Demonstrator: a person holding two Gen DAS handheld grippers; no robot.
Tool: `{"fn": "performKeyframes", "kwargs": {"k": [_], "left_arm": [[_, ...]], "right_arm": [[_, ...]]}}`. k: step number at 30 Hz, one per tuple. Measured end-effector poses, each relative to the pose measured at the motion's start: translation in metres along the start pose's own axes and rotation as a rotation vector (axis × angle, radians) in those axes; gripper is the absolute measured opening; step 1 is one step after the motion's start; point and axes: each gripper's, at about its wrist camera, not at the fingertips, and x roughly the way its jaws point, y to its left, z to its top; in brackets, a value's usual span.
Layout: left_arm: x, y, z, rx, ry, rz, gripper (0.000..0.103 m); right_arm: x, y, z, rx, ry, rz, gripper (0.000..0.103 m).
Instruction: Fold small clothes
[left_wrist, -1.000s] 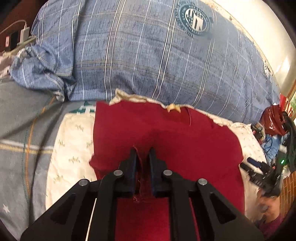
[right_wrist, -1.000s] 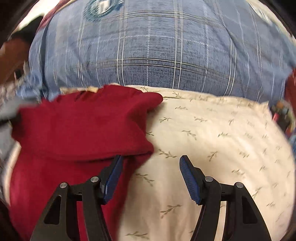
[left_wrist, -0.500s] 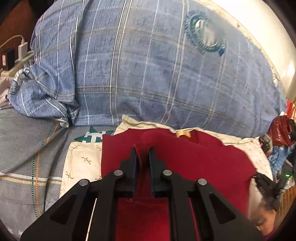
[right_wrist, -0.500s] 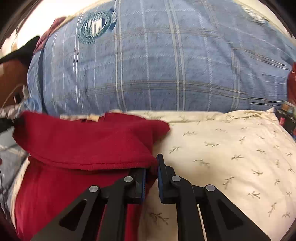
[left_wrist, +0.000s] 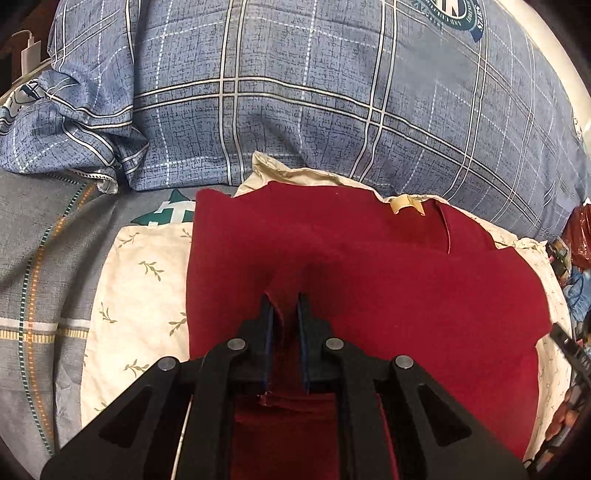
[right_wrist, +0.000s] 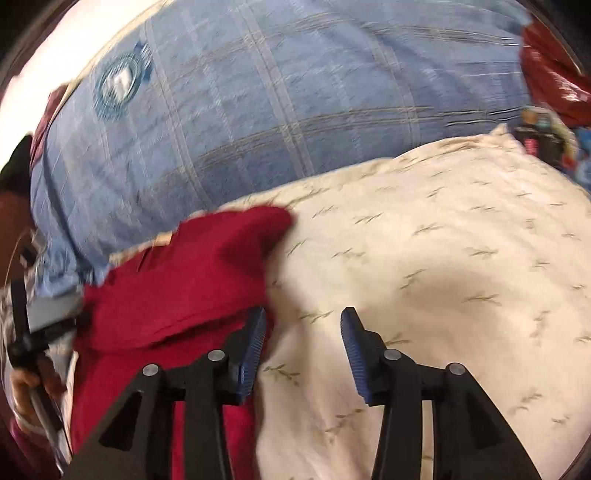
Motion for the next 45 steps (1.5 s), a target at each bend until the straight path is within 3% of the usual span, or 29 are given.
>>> {"fn": "performKeyframes", "kwargs": {"k": [2, 4, 7, 10, 12, 13, 17, 18, 19, 23, 24, 25, 26, 28, 31, 36, 39, 41, 45], "left_arm": [[0.000, 0.001, -0.001, -0.005, 0.001, 0.002, 0.009], [0.002, 0.000, -0.002, -0.004, 0.000, 0.010, 0.009], [0.003, -0.001, -0.002, -0.009, -0.001, 0.017, 0.009], [0.002, -0.002, 0.000, -0.009, 0.002, 0.022, 0.009], [0.000, -0.004, 0.002, 0.001, 0.001, 0.025, 0.009], [-0.002, -0.006, 0.003, 0.008, -0.001, 0.021, 0.009], [-0.007, -0.013, 0.005, 0.038, -0.020, -0.003, 0.011], [-0.004, -0.015, 0.005, 0.046, -0.014, -0.006, 0.011], [0.001, -0.016, 0.004, 0.049, -0.004, 0.002, 0.011], [0.011, -0.017, -0.001, 0.039, 0.003, 0.021, 0.013], [0.009, -0.017, -0.001, 0.039, -0.001, 0.021, 0.013], [0.008, -0.016, -0.001, 0.039, 0.000, 0.023, 0.013], [0.007, -0.015, -0.001, 0.041, 0.000, 0.026, 0.014], [0.007, -0.015, 0.000, 0.043, 0.001, 0.030, 0.015], [0.007, -0.014, -0.001, 0.031, -0.002, 0.032, 0.015], [0.007, -0.016, -0.002, 0.030, -0.005, 0.043, 0.016], [0.008, -0.015, -0.001, 0.030, 0.000, 0.042, 0.017], [0.009, -0.015, -0.001, 0.030, 0.000, 0.044, 0.018], [0.011, -0.016, -0.001, 0.026, -0.007, 0.050, 0.023]], "right_arm": [[-0.006, 0.000, 0.010, 0.025, -0.038, 0.002, 0.047], [0.000, 0.006, 0.019, 0.035, -0.019, 0.050, 0.051], [0.028, 0.028, 0.035, 0.003, 0.057, 0.146, 0.069], [0.077, 0.046, 0.049, -0.013, 0.148, 0.154, 0.068], [0.096, 0.047, 0.053, -0.003, 0.185, 0.157, 0.046], [0.096, 0.047, 0.053, -0.003, 0.185, 0.157, 0.010], [0.075, 0.051, 0.051, -0.090, 0.072, 0.114, 0.008], [0.066, 0.054, 0.046, -0.145, 0.007, 0.051, 0.008], [0.066, 0.054, 0.046, -0.145, 0.007, 0.051, 0.008], [0.092, 0.043, 0.038, -0.116, 0.077, 0.006, 0.011], [0.091, 0.039, 0.039, -0.093, 0.073, 0.010, 0.015], [0.086, 0.035, 0.041, -0.073, 0.061, 0.000, 0.030], [0.077, 0.031, 0.044, -0.051, 0.035, -0.029, 0.034], [0.064, 0.027, 0.049, -0.030, 0.001, -0.043, 0.034], [0.044, 0.039, 0.053, -0.059, -0.028, 0.021, 0.034], [0.064, 0.093, 0.050, -0.223, 0.046, 0.141, 0.036], [0.085, 0.114, 0.045, -0.309, 0.098, 0.139, 0.036], [0.112, 0.125, 0.036, -0.365, 0.159, 0.078, 0.032], [0.128, 0.128, 0.033, -0.367, 0.127, 0.043, 0.031]]}}
